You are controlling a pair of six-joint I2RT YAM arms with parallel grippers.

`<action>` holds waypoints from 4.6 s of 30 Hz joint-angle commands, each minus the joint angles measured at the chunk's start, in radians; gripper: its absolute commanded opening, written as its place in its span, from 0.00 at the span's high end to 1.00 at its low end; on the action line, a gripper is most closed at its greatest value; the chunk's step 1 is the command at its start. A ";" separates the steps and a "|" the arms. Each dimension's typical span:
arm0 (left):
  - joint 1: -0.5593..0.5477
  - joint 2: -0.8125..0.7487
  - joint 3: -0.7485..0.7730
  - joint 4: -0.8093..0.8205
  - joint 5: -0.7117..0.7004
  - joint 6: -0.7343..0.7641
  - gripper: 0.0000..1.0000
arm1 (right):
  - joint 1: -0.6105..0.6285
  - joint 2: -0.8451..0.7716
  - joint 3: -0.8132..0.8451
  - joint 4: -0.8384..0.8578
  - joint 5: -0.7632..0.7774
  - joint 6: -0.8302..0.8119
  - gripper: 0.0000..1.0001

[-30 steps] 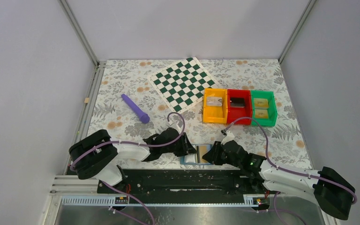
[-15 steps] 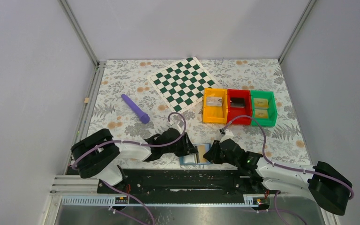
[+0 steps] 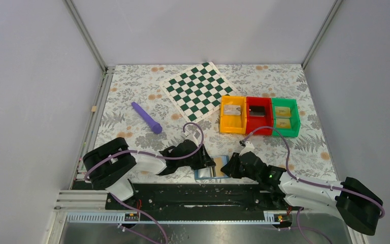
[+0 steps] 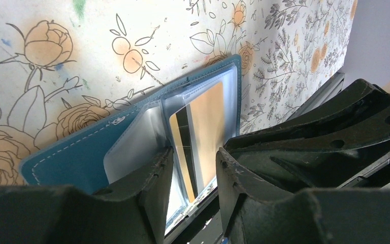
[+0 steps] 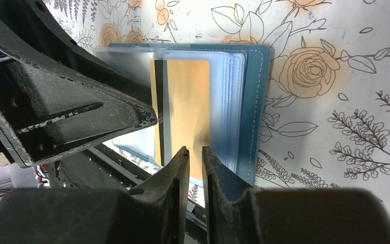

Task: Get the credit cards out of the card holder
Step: Remove the credit card from the card holder, then place the credit card in the storage box.

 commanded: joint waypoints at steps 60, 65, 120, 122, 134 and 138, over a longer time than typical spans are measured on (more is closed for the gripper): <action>0.088 -0.578 0.120 -0.629 -0.020 -0.146 1.00 | 0.015 -0.301 0.104 0.220 -0.158 -0.677 0.54; 0.116 -0.585 0.176 -0.726 -0.053 -0.279 1.00 | 0.020 -0.343 0.066 0.388 -0.179 -1.008 0.49; 0.153 -0.779 0.186 -0.721 -0.160 0.096 0.27 | 0.084 -0.076 0.315 0.112 -0.076 -0.794 1.00; 0.152 -0.803 0.187 -0.709 -0.136 0.163 0.27 | 0.060 -0.087 0.320 0.087 -0.092 -0.750 1.00; 0.159 -0.793 0.179 -0.601 0.072 0.289 0.35 | -0.107 -0.257 0.306 0.083 -0.259 -0.378 1.00; 0.162 -0.755 0.170 -0.513 0.153 0.248 0.37 | -0.124 -0.293 0.310 0.092 -0.293 -0.319 1.00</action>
